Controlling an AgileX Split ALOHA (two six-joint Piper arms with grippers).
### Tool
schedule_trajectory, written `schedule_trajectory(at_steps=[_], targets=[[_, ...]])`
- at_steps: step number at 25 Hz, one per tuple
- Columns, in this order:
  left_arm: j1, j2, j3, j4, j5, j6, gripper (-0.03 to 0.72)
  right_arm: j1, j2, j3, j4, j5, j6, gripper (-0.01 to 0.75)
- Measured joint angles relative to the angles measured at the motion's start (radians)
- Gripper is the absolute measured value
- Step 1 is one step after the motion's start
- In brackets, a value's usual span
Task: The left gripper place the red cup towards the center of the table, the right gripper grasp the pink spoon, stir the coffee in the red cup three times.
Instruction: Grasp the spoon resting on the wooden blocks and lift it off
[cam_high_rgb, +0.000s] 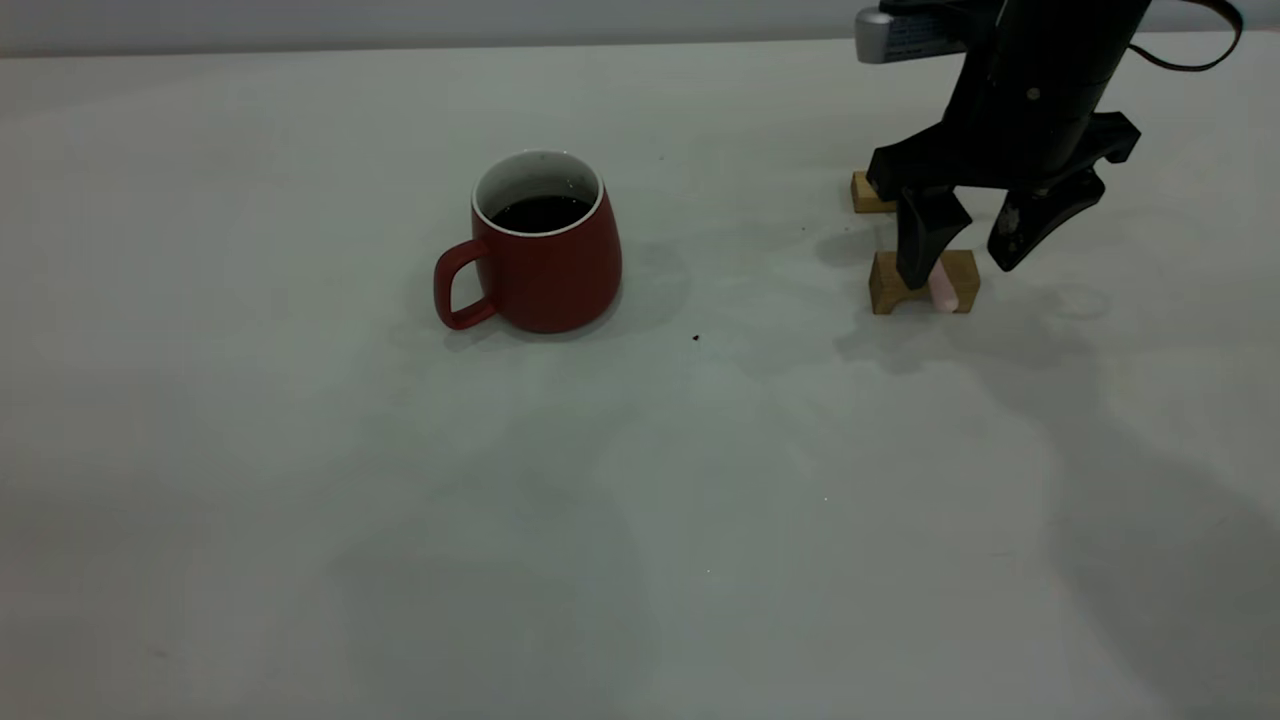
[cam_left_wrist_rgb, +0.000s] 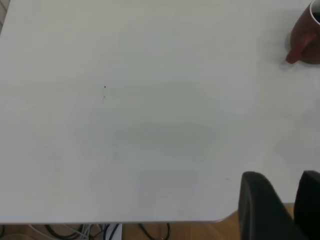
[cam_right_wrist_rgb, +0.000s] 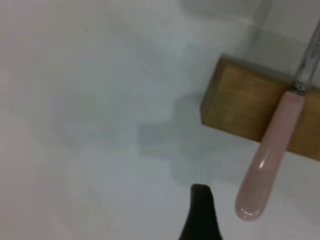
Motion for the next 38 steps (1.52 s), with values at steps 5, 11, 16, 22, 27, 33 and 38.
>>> schedule_trajectory(at_steps=[5, 11, 16, 22, 27, 33, 38], targets=[[0.0, 0.0, 0.0, 0.0, 0.0, 0.0, 0.243, 0.0, 0.0, 0.0, -0.014, -0.004, 0.015, 0.651], [0.0, 0.0, 0.0, 0.0, 0.0, 0.0, 0.243, 0.0, 0.009, 0.0, -0.014, -0.024, 0.015, 0.649], [0.0, 0.0, 0.0, 0.0, 0.0, 0.0, 0.243, 0.0, 0.044, 0.0, -0.013, -0.031, 0.015, 0.646], [0.0, 0.0, 0.0, 0.0, 0.0, 0.0, 0.243, 0.0, 0.068, 0.0, -0.011, -0.065, 0.027, 0.6], [0.0, 0.0, 0.0, 0.0, 0.0, 0.0, 0.243, 0.0, 0.07, 0.0, -0.021, -0.078, 0.074, 0.361], [0.0, 0.0, 0.0, 0.0, 0.0, 0.0, 0.243, 0.0, 0.059, 0.0, -0.037, -0.044, 0.102, 0.144], [0.0, 0.0, 0.0, 0.0, 0.0, 0.0, 0.243, 0.0, -0.073, 0.0, -0.05, 0.033, 0.109, 0.145]])
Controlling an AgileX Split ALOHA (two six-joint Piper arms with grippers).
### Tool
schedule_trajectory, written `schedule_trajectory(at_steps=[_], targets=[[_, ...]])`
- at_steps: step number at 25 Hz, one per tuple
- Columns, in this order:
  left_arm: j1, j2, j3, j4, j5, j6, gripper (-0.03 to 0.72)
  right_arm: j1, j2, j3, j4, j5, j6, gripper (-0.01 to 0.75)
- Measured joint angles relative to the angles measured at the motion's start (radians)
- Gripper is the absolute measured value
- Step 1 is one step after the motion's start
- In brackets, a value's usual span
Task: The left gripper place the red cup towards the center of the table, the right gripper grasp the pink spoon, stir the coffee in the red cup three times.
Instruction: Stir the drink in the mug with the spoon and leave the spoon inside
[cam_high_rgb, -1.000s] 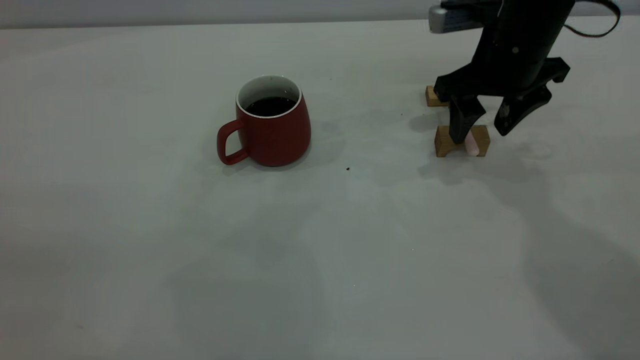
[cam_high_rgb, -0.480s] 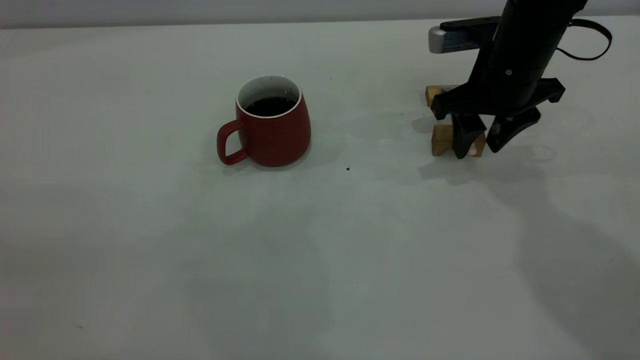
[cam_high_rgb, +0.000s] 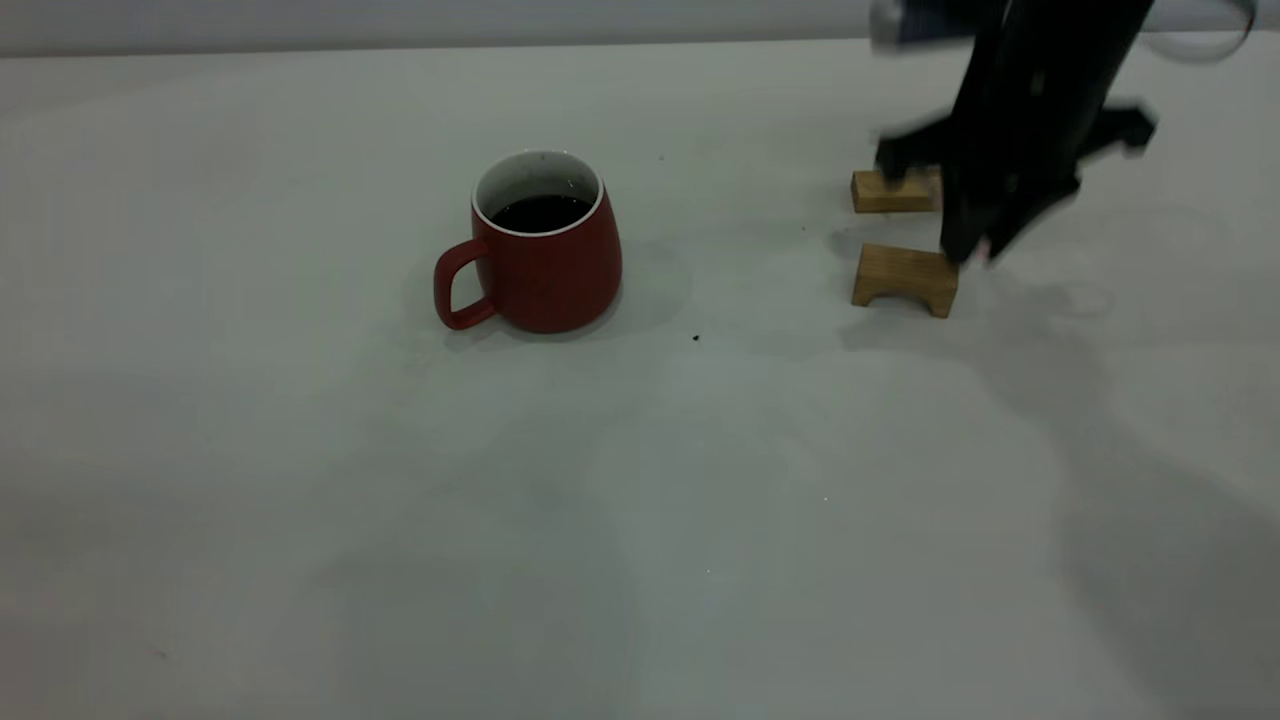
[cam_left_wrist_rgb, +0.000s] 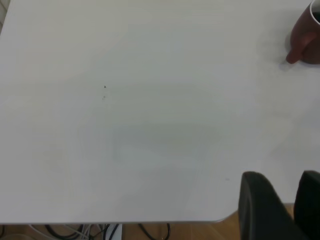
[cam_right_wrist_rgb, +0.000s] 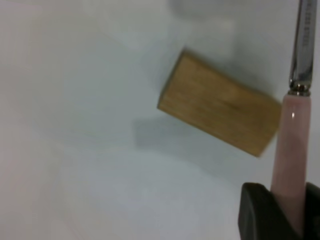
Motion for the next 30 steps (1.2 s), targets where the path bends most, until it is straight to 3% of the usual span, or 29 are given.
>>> schedule_trajectory(at_steps=[3, 8, 14, 19, 23, 30], targets=[[0.0, 0.0, 0.0, 0.0, 0.0, 0.0, 0.243, 0.0, -0.11, 0.0, 0.079, 0.077, 0.02, 0.145], [0.0, 0.0, 0.0, 0.0, 0.0, 0.0, 0.243, 0.009, -0.188, 0.0, 0.525, 0.178, 0.049, 0.145], [0.0, 0.0, 0.0, 0.0, 0.0, 0.0, 0.243, 0.091, -0.185, 0.0, 1.122, 0.149, 0.081, 0.145], [0.0, 0.0, 0.0, 0.0, 0.0, 0.0, 0.243, 0.185, -0.152, -0.001, 1.564, 0.1, 0.265, 0.145], [0.0, 0.0, 0.0, 0.0, 0.0, 0.0, 0.243, 0.233, -0.093, -0.049, 1.662, 0.091, 0.443, 0.145], [0.0, 0.0, 0.0, 0.0, 0.0, 0.0, 0.243, 0.24, 0.042, -0.125, 1.672, 0.071, 0.667, 0.145]])
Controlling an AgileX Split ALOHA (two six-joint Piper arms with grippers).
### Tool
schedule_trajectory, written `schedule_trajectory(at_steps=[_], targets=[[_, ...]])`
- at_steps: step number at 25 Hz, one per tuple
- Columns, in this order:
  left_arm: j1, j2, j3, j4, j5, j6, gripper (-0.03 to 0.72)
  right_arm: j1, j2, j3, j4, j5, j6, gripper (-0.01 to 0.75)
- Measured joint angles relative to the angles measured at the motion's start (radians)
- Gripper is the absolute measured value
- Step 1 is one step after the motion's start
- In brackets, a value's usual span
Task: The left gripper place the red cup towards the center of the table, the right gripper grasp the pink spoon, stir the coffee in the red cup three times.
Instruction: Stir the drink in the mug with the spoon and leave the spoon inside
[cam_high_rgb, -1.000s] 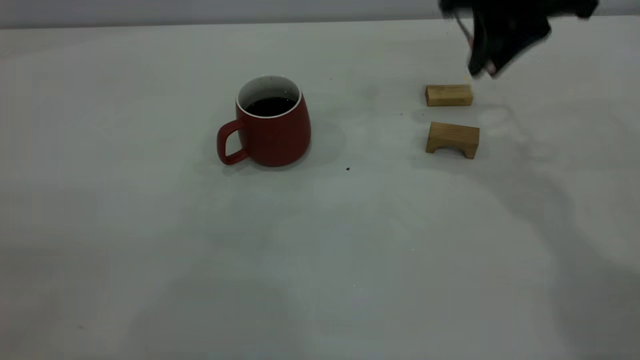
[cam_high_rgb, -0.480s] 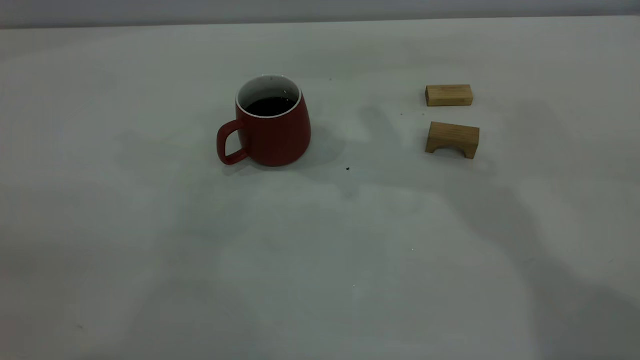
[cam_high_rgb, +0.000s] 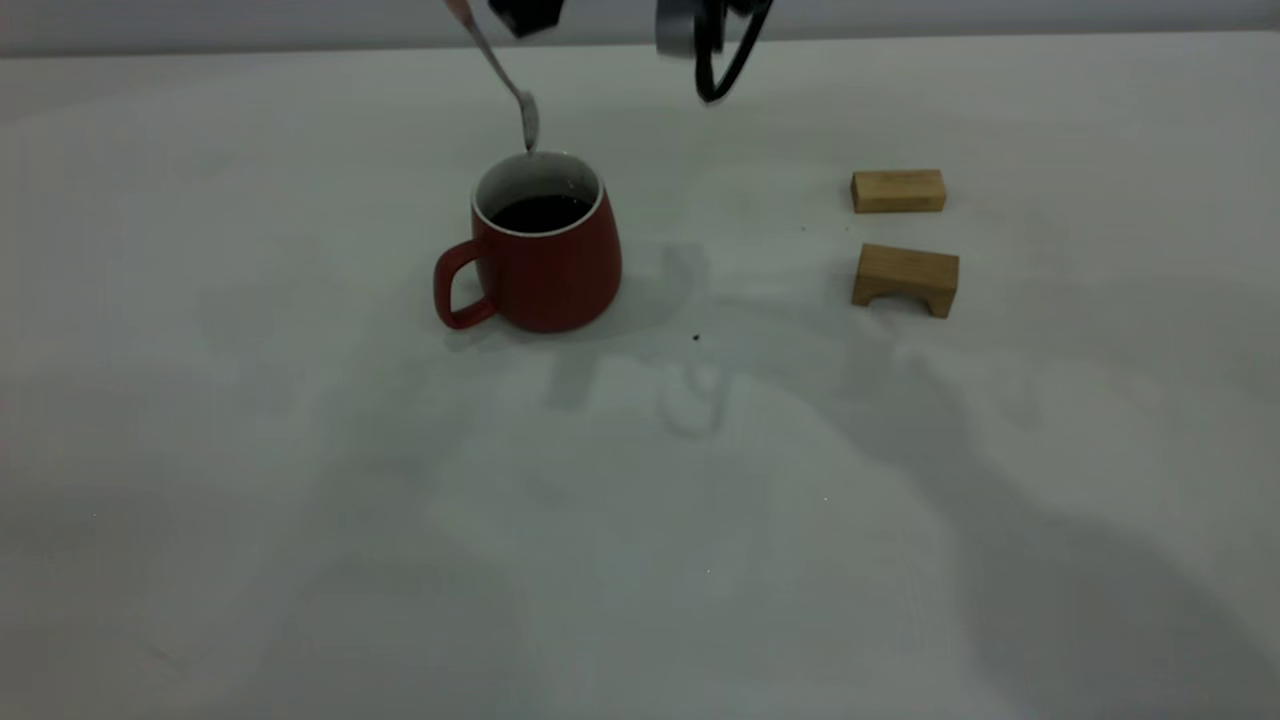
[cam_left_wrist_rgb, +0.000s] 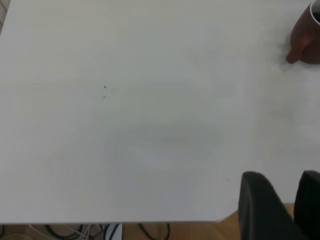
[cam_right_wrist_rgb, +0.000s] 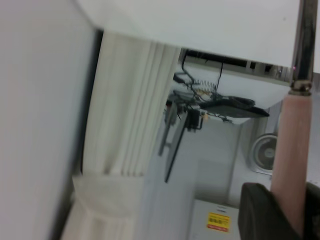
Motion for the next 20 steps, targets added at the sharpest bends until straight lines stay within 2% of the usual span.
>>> schedule_trajectory(at_steps=[7, 15, 20], targets=[[0.0, 0.0, 0.0, 0.0, 0.0, 0.0, 0.243, 0.0, 0.139, -0.057, 0.003, 0.009, 0.077, 0.145], [0.0, 0.0, 0.0, 0.0, -0.001, 0.0, 0.243, -0.022, 0.209, -0.171, -0.063, 0.046, 0.023, 0.145], [0.0, 0.0, 0.0, 0.0, -0.001, 0.0, 0.243, -0.062, 0.211, -0.165, -0.13, 0.058, 0.178, 0.145]])
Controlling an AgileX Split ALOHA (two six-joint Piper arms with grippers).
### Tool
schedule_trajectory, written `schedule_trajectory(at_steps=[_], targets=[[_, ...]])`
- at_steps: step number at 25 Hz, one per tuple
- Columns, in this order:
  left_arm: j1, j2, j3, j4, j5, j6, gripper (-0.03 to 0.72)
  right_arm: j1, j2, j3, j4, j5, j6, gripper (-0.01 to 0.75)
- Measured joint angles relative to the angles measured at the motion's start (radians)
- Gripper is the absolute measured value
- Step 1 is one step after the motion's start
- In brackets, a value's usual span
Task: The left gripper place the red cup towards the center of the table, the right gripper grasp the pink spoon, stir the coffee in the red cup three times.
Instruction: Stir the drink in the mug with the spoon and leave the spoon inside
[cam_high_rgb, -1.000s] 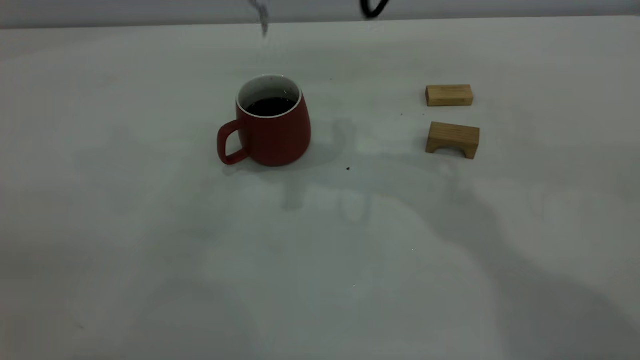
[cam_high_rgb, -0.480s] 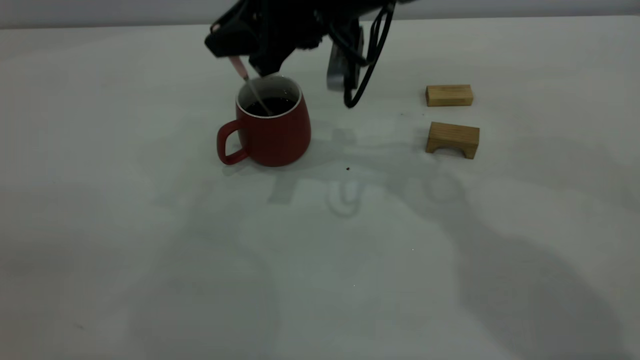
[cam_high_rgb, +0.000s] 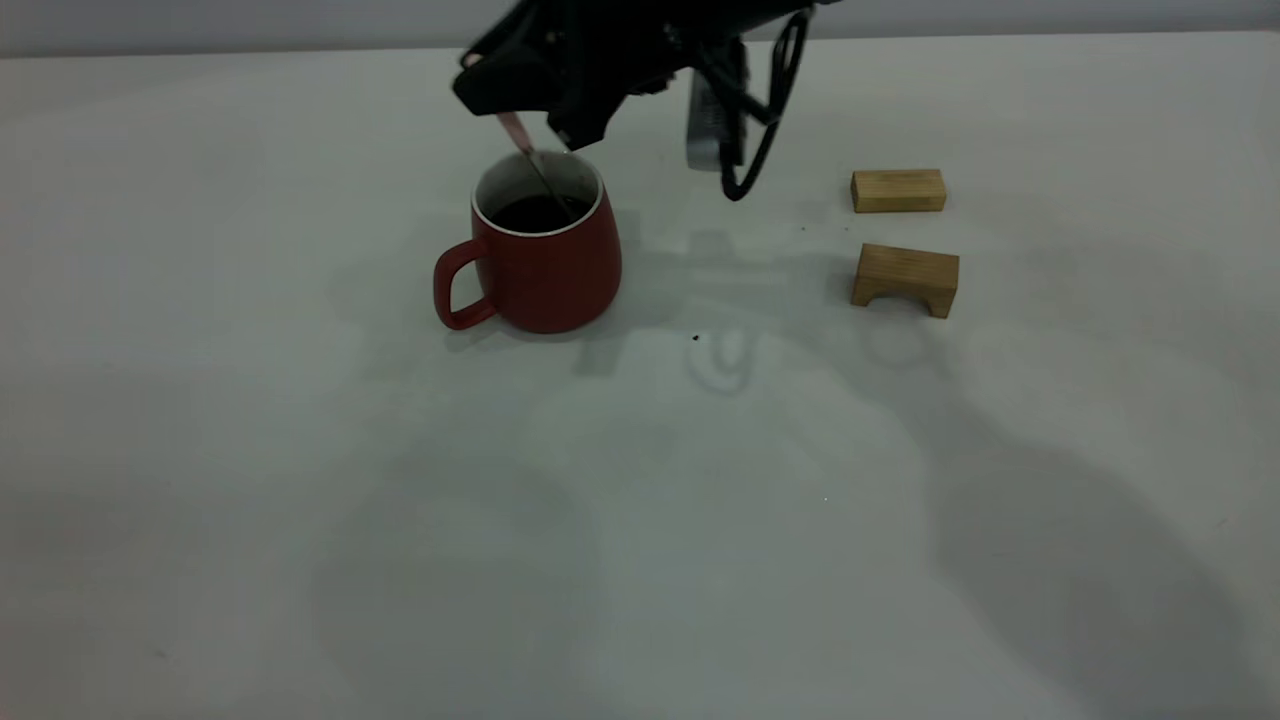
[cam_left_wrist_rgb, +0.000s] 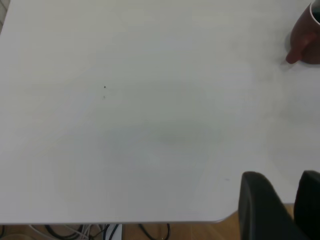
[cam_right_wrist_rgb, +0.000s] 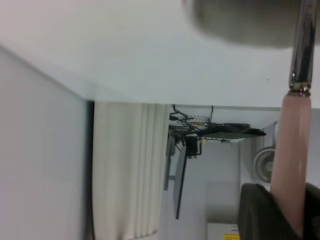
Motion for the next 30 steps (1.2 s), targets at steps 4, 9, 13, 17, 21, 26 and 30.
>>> schedule_trajectory(at_steps=[4, 9, 13, 17, 21, 26, 30], targets=[[0.0, 0.0, 0.0, 0.0, 0.0, 0.0, 0.243, 0.02, 0.001, -0.002, -0.002, 0.02, -0.016, 0.145], [0.0, 0.0, 0.0, 0.0, 0.0, 0.0, 0.243, 0.024, 0.008, -0.016, 0.021, 0.024, -0.194, 0.145], [0.0, 0.0, 0.0, 0.0, 0.0, 0.0, 0.243, -0.003, 0.009, -0.016, -0.023, 0.032, -0.111, 0.145], [0.0, 0.0, 0.0, 0.0, 0.0, 0.0, 0.243, -0.002, 0.01, -0.016, -0.065, 0.05, 0.002, 0.145], [0.0, 0.0, 0.0, 0.0, 0.0, 0.0, 0.243, 0.033, 0.01, -0.018, -0.047, 0.05, -0.013, 0.145], [0.0, 0.0, 0.0, 0.0, 0.0, 0.0, 0.243, 0.03, 0.01, -0.025, -0.029, 0.049, -0.232, 0.145], [0.0, 0.0, 0.0, 0.0, 0.0, 0.0, 0.243, 0.021, 0.01, -0.025, -0.033, 0.049, -0.337, 0.145]])
